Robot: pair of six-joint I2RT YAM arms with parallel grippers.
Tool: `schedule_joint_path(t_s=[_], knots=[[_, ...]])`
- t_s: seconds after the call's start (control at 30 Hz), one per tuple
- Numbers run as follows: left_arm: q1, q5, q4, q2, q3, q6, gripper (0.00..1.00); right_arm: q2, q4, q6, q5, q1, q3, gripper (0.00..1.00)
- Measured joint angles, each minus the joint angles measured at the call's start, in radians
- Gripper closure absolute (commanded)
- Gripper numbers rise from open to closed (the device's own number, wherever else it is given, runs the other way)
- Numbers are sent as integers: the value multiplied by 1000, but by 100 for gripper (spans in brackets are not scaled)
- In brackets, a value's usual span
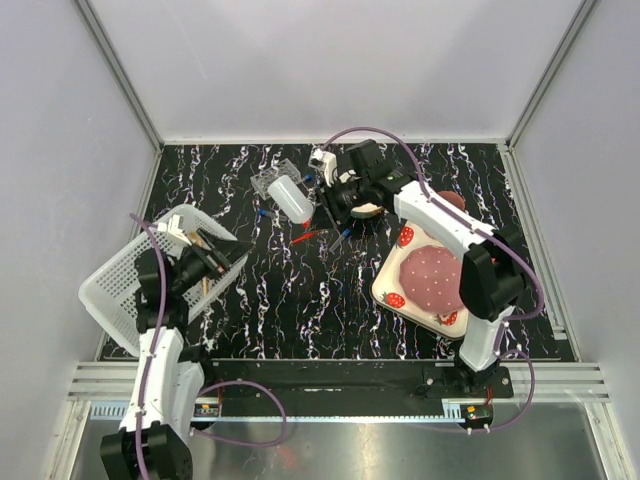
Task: Organize the chemistry lab equipment
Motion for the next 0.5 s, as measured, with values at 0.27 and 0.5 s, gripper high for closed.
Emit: schedule_joint_path(t_s=[0.27, 0.5], knots=[[-330, -105, 256, -52, 13, -151, 1, -72, 58, -25, -225, 27, -122, 78], [-431, -299, 271, -2, 37, -156, 1, -117, 92, -28, -300, 47, -166, 78]])
